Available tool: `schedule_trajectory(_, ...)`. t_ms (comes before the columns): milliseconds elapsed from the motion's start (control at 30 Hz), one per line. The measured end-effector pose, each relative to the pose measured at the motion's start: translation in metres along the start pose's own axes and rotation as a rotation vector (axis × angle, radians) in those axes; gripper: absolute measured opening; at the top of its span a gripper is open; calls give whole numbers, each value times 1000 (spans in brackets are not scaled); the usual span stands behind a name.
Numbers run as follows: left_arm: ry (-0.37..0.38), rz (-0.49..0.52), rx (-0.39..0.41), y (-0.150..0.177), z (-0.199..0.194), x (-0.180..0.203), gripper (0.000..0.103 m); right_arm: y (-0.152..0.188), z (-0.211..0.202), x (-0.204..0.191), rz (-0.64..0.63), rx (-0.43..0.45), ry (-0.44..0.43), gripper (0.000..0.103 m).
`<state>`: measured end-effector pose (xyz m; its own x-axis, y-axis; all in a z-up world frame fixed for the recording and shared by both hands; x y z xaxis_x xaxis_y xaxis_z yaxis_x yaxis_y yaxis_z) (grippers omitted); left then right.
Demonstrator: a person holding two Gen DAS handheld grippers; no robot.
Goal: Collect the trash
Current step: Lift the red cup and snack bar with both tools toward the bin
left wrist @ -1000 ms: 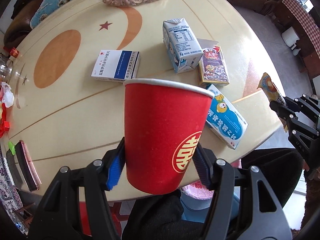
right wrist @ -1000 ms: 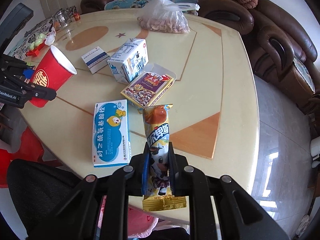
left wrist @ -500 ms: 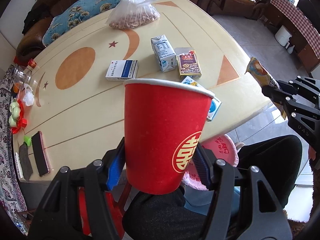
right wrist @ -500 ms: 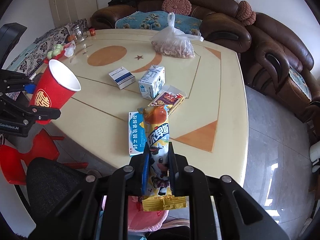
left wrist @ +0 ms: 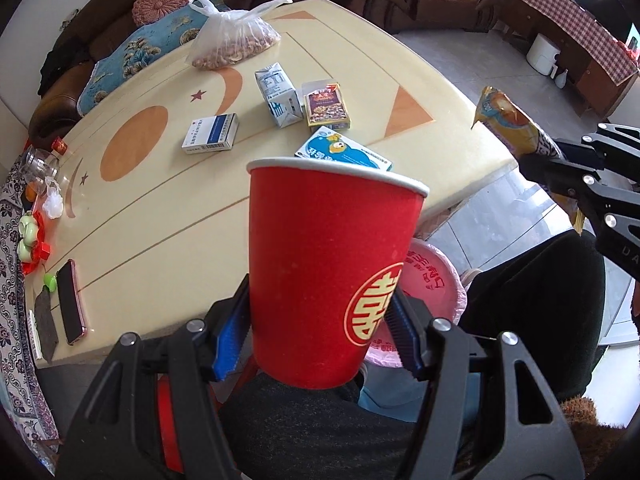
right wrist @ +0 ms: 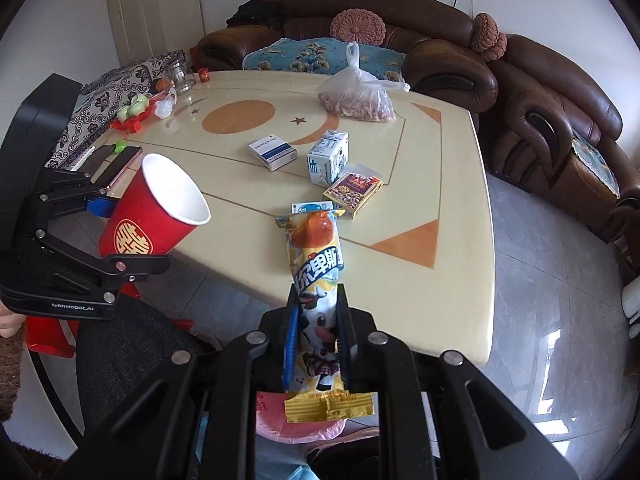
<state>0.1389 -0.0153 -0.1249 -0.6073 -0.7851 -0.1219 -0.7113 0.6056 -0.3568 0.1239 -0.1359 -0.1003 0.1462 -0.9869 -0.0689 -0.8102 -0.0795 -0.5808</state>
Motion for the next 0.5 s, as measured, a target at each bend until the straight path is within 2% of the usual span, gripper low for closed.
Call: schedule_trajectory(500, 97, -11, -58, 46, 54, 39, 61, 55, 21, -7, 39, -52, -18, 17)
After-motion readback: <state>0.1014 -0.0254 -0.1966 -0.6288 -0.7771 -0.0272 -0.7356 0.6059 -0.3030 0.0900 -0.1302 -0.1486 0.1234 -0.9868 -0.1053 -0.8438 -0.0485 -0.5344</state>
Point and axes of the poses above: each gripper's, at about its wrist camera, not at the fingertips, and z roughly the way its jaws point, x to its right, y to its underside, the point moved 6 cm from there along z, roughly the way its jaws point, and after that the axes turned 6 degrees about z, right-handed, at the moved point
